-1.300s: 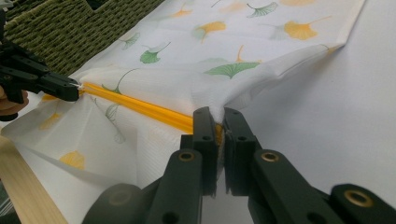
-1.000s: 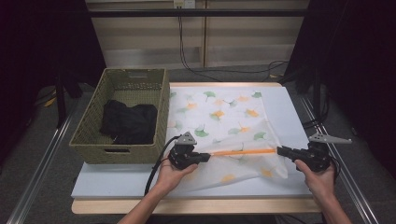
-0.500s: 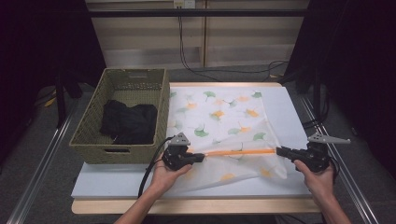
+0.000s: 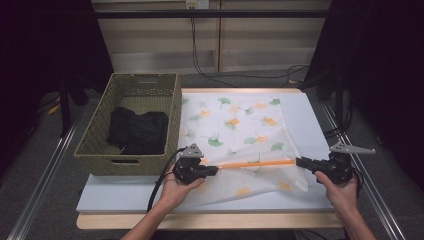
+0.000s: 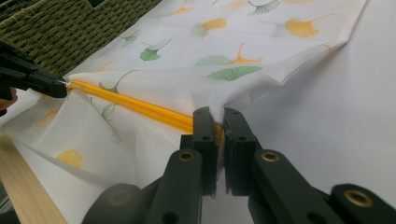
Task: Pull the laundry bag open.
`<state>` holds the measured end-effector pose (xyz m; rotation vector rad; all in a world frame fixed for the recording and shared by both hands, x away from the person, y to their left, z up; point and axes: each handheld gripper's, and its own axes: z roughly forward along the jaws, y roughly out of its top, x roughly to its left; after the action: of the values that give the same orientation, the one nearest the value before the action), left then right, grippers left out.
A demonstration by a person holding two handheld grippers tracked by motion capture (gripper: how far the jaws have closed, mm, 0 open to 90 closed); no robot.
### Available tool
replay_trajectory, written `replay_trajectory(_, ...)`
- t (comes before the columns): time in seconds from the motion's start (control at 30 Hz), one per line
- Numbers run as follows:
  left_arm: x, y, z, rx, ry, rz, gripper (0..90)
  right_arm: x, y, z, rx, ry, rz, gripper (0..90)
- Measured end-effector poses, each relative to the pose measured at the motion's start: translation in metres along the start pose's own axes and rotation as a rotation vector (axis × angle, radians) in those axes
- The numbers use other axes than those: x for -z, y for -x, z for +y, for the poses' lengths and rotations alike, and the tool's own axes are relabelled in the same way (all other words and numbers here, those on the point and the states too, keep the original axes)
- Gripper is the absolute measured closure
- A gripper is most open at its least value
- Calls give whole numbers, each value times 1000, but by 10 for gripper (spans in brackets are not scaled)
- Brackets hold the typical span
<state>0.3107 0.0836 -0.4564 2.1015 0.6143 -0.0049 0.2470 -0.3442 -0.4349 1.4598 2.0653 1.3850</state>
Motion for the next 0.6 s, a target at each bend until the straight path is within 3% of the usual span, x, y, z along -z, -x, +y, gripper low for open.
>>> replay_trajectory(0.37, 2, -4, -4, 17, -7, 24, 900, 1, 1, 0, -2, 2, -4, 853)
replay_trajectory(0.6, 6, -5, -4, 6, -8, 21, 900, 1, 0, -1, -1, -1, 0, 853)
